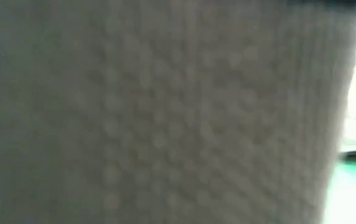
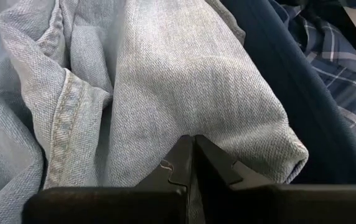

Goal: Sort clothes
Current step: Put the light blue pants into the blue laundry organizer

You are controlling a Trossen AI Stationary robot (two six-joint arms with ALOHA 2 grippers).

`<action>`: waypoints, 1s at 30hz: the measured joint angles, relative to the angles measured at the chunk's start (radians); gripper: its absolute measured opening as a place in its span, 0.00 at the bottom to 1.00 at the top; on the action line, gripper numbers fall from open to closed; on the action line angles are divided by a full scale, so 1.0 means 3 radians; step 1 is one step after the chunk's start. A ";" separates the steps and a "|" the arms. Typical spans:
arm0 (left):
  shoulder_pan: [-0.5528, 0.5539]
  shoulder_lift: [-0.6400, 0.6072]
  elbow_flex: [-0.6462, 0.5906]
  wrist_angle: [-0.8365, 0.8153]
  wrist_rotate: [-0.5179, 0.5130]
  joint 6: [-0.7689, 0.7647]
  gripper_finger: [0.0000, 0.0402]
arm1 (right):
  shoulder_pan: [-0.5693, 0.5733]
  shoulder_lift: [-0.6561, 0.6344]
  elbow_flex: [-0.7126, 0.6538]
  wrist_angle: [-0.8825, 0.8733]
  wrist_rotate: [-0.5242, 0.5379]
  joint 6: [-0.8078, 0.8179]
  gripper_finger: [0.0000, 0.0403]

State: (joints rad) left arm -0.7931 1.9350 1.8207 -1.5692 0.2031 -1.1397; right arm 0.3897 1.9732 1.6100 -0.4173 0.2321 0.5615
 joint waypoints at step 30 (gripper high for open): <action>0.0363 -0.0019 -0.1062 0.1240 -0.0871 0.0950 0.00 | 0.0000 0.0006 0.0003 0.0018 0.0056 0.0227 0.03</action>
State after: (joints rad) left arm -0.6842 1.9293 1.5021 -1.1973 -0.0581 -0.8548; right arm 0.3897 1.9751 1.6108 -0.4118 0.2488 0.6296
